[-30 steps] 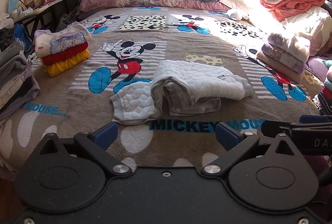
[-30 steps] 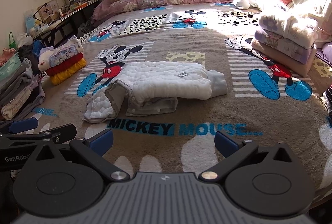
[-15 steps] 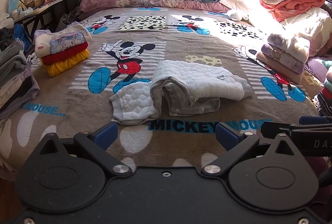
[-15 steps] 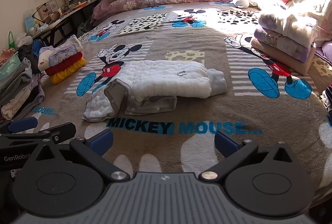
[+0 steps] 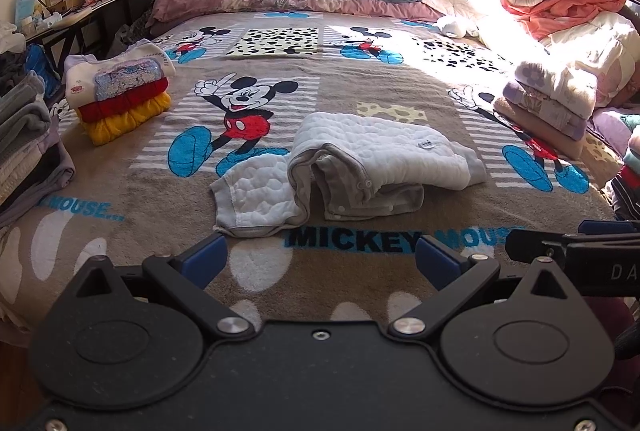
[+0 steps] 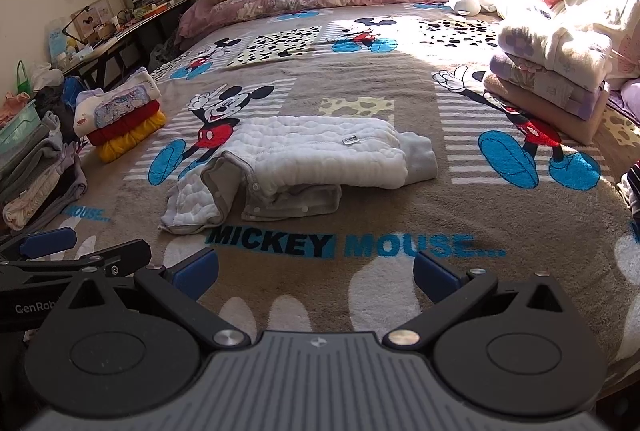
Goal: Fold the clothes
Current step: 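Move both tools toward the white quilted garment on the bed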
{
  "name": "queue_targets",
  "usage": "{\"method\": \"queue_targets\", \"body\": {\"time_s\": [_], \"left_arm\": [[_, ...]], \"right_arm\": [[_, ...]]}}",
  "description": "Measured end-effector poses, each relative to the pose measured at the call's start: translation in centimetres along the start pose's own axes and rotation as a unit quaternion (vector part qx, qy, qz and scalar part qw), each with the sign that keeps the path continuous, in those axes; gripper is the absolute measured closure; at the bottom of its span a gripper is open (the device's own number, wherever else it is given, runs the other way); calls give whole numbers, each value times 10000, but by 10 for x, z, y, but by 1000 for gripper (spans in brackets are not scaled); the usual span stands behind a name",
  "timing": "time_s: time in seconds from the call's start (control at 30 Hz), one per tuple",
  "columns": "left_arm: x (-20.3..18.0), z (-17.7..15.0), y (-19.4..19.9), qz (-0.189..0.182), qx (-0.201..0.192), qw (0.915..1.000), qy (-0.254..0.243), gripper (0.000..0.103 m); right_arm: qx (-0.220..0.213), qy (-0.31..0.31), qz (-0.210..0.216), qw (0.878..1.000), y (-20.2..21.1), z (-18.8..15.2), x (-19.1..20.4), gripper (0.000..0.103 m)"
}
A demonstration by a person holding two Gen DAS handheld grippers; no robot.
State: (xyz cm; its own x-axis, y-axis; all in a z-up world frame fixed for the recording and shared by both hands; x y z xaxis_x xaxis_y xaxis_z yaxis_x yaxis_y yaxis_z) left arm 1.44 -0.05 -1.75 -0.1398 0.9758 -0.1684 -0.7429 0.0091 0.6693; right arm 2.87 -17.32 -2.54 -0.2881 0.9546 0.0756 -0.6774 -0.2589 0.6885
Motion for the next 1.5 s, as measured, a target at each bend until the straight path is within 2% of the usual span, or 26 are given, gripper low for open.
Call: {"method": "queue_targets", "body": {"time_s": [0.9,1.0,1.17,1.33,1.5], "left_arm": [[5,1,-10,27,122,9999,114,1],[8,2,-17,35,179,9997,162,1],[16,3,-36,58,350,9989,308,1],[26,5,-60,-16,558,9969,545,1],[38,8,-84,-70,572,9959,702,1]], "right_arm": [[14,47,106,9999,-1,1,1,0],[43,73,146,9999,-7,1,-1,0],[-58,-135,458,9988,-19,2,-11,0],[-138,-237,500,9984,-35,4,-27,0],[-250,-429,494,9975,-58,7,-50,0]]}}
Point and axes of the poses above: each gripper's, at about its wrist camera, not at the fingertips, and y roughly against the way its jaws point, x to its left, z to its top, the point moved 2 cm from there along -y, roughly the way its jaws point, and after that the axes turned 12 degrees about y, right-handed, at the moved point
